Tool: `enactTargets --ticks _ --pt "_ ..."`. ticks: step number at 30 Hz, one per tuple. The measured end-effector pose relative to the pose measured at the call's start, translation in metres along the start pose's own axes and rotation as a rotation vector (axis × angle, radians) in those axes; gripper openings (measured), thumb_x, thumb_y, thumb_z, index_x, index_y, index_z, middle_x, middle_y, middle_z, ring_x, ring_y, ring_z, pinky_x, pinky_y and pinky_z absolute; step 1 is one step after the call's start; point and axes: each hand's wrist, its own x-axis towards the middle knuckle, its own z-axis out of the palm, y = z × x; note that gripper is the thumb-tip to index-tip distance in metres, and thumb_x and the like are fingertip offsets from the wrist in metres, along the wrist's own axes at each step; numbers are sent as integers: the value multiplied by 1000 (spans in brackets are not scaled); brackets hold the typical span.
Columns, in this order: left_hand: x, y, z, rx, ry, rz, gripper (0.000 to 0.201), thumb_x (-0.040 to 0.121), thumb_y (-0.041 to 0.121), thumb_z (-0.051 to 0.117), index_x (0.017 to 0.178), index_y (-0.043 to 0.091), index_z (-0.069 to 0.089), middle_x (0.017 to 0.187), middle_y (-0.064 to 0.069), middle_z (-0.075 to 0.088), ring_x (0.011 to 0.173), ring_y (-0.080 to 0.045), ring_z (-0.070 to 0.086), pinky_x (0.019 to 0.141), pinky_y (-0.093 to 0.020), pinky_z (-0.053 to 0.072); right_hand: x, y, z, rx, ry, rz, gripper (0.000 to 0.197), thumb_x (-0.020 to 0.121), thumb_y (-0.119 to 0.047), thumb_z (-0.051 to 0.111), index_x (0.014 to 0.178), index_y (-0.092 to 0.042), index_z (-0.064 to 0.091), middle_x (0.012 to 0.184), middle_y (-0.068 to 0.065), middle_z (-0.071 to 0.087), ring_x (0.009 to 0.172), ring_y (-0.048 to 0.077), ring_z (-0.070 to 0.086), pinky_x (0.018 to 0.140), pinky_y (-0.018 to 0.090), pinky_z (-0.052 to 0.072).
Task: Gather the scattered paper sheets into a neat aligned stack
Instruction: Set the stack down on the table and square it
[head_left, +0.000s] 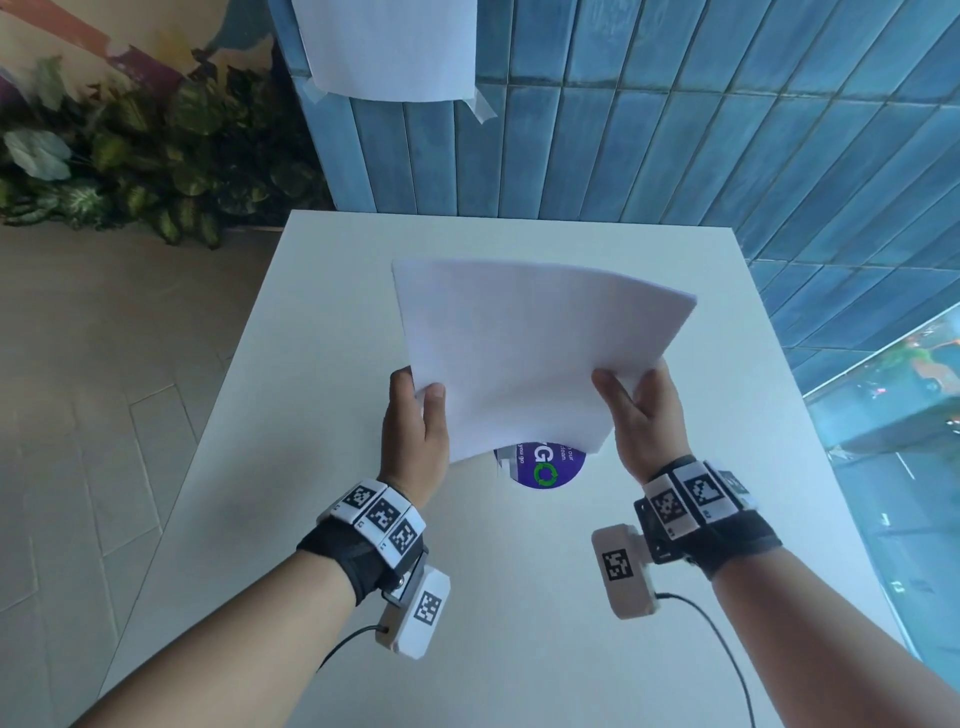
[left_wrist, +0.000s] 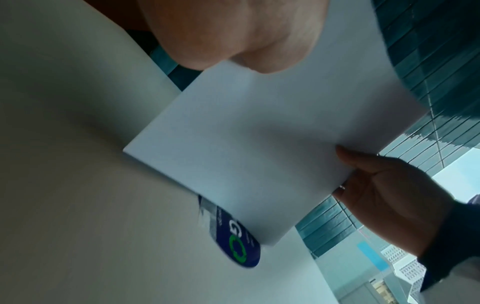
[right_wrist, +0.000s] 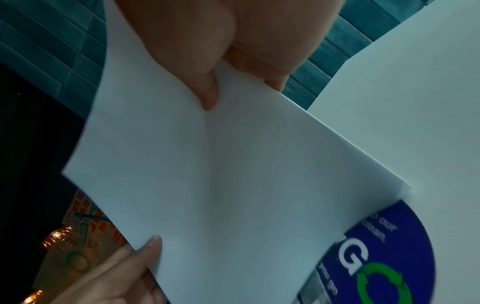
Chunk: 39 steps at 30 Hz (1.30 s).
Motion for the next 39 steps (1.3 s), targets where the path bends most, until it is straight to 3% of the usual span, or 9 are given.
enactTargets --ticks 3,9,14,21,25,28,31,33,39 --pt "9 9 -8 85 -21 23 6 95 11 48 92 7 46 71 8 49 62 0 51 57 -9 36 17 -9 -11 -153 -38 10 32 87 -10 56 119 -7 53 102 -1 62 95 17 57 73 18 40" --pt "7 -6 -6 240 -181 -198 19 89 17 51 72 13 43 64 1 45 59 -17 41 53 -27 33 32 15 -18 -349 -243 321 29 86 -14 61 114 -4 60 110 10 65 103 26 60 84 29 41" --pt "-8 -36 14 246 -227 -445 24 84 13 48 64 14 34 63 -3 38 62 -23 32 57 -30 29 22 48 -2 -500 -339 486 30 84 -13 59 111 1 60 107 17 66 96 30 62 73 27 39" --pt "-9 -46 29 313 -220 -537 24 83 8 46 63 12 32 60 -2 36 59 -25 30 52 -28 28 20 70 5 -538 -229 628 42 78 -14 65 118 -7 54 107 13 66 98 31 62 70 28 40" --pt "-7 -41 31 387 -221 -524 29 83 5 42 61 13 25 59 -2 31 55 -25 24 49 -29 23 16 74 4 -551 -173 622 46 77 -10 62 122 -9 52 109 14 67 94 30 63 68 26 41" --pt "-6 -39 32 444 -217 -530 28 82 3 42 60 12 27 58 -3 36 61 -30 32 53 -30 27 11 76 5 -564 -156 593 45 78 -9 61 122 -8 51 108 14 67 88 28 61 68 27 41" --pt "-4 -38 32 496 -212 -505 13 81 5 44 78 -5 52 85 -23 60 84 -46 55 68 -41 45 10 79 6 -581 -149 574 47 78 -10 61 124 -8 51 110 13 67 99 31 62 74 30 47" --pt "-4 -38 33 532 -210 -499 27 81 6 46 96 -14 54 109 -32 59 104 -47 56 82 -45 49 10 80 7 -575 -140 573 47 78 -10 62 124 -9 52 114 14 64 101 31 60 75 29 45" --pt "-1 -42 30 467 -219 -530 35 86 8 52 119 3 43 120 -17 55 106 -35 56 85 -34 46 11 82 8 -618 -143 558 46 80 -13 64 125 -11 55 121 14 56 94 26 56 71 23 35"
